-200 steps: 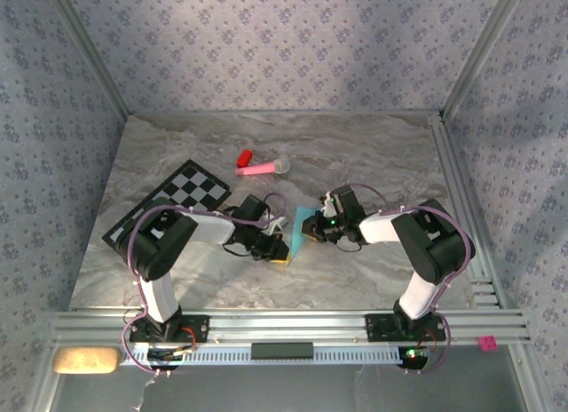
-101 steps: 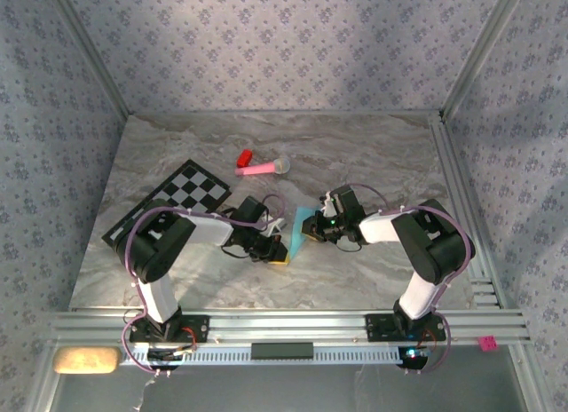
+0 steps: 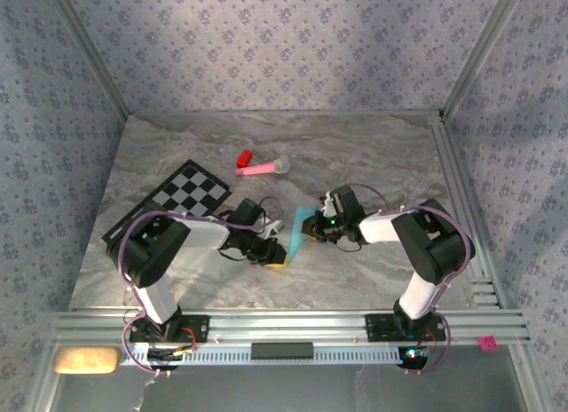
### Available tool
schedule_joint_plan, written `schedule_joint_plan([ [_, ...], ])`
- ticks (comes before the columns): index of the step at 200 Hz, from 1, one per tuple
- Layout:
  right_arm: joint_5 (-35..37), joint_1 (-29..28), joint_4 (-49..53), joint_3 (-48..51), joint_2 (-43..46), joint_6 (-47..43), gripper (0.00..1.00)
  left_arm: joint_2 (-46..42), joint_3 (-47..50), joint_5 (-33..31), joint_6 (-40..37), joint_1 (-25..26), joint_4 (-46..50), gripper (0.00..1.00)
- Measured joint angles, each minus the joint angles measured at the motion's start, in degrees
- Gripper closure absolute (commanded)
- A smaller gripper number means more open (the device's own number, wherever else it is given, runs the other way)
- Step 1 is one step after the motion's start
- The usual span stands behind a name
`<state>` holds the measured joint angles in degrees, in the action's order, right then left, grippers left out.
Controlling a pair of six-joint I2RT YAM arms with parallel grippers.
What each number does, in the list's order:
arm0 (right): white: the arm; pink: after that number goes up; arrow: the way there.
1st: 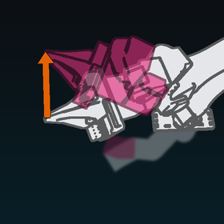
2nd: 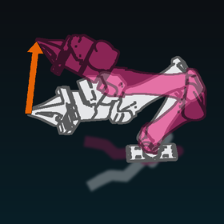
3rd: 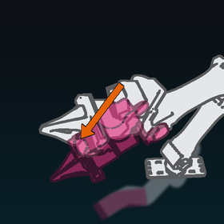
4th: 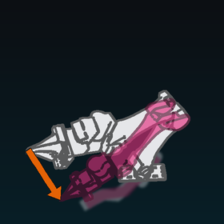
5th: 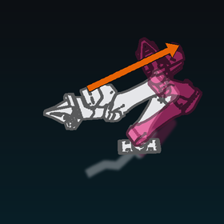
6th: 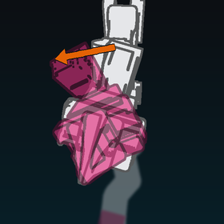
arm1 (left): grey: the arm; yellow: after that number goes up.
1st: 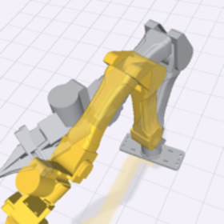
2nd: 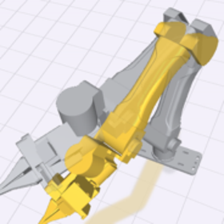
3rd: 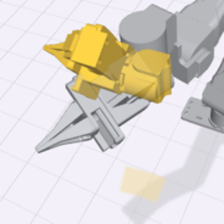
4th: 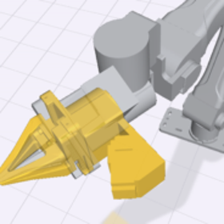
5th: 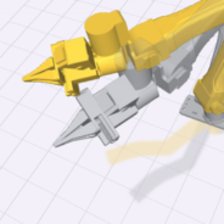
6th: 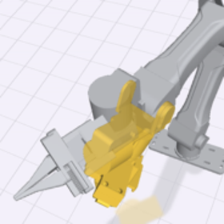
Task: Fold a paper plane with a square sheet of paper (pick it up from the middle)
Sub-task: Fold the wing for the fifth time at the center of the table.
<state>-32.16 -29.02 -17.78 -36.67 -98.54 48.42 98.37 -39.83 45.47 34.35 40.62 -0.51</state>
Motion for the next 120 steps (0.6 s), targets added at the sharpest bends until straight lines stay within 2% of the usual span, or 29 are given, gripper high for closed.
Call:
schedule_joint_plan([
  [20, 0.0, 0.0, 0.0, 0.0, 0.0, 0.0, 0.87, -3.2, 0.9, -0.7, 0.2, 0.0, 2.1, 0.79],
  [55, 0.0, 0.0, 0.0, 0.0, 0.0, 0.2, 0.87, -7.6, -0.3, -1.3, 1.3, 0.0, 2.5, 0.91],
  [120, 0.0, 0.0, 0.0, 0.0, 0.0, 0.2, 0.87, -0.7, -10.4, 0.3, 1.4, 1.9, 2.7, 0.93],
])
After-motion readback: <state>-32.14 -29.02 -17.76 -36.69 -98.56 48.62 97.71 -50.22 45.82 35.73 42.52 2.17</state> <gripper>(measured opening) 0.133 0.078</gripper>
